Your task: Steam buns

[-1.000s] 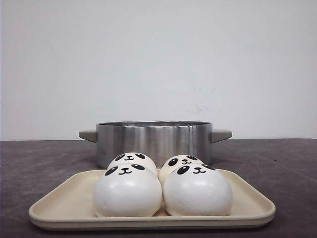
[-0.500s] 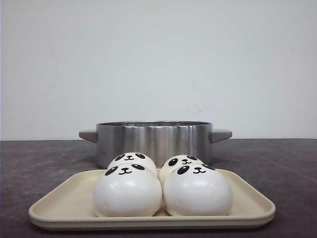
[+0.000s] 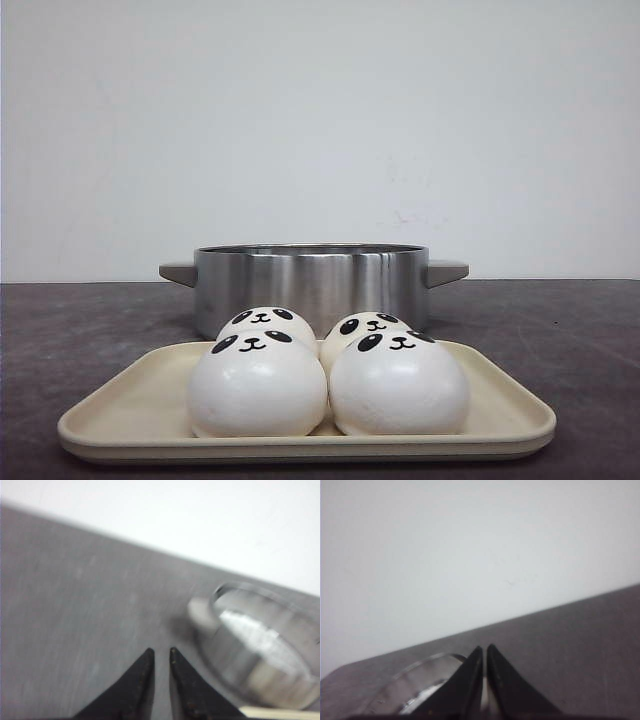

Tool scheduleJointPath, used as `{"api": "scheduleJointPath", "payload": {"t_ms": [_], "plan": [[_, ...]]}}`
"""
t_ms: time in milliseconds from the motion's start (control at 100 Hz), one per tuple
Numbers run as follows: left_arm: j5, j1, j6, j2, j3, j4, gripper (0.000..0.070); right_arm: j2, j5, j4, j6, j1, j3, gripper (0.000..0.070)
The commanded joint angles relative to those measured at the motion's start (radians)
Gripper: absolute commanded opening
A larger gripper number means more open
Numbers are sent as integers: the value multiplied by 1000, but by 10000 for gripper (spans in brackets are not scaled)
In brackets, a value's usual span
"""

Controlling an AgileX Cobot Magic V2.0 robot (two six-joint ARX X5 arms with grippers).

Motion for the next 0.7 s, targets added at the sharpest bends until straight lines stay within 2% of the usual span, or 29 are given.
{"api": "scheduleJointPath", "payload": {"t_ms": [0, 190, 280, 390, 420, 450, 540, 570, 620, 690], "plan": [[0, -13, 40, 58, 87, 4, 13, 57, -8, -69, -72, 2, 133, 6], [8, -61, 74, 291, 392, -39, 13, 251, -94, -280, -214, 2, 467, 6], [25, -71, 101, 397, 537, -86, 13, 312, -123, -329, -232, 2, 577, 6], [70, -74, 101, 490, 662, -128, 33, 349, -198, -323, -222, 2, 641, 24], [82, -74, 99, 506, 685, -137, 52, 354, -216, -315, -208, 2, 647, 74], [93, -74, 97, 519, 701, -145, 100, 356, -232, -308, -186, 2, 650, 162], [117, -74, 64, 537, 721, -166, 374, 356, -266, -304, -117, 2, 650, 573], [128, -74, 48, 537, 721, -171, 470, 356, -272, -305, -100, 2, 650, 689], [150, -74, 34, 538, 721, -185, 573, 361, -293, -303, -86, 2, 650, 700], [178, -76, 27, 538, 721, -205, 596, 381, -315, -298, -85, 2, 650, 700]]}}
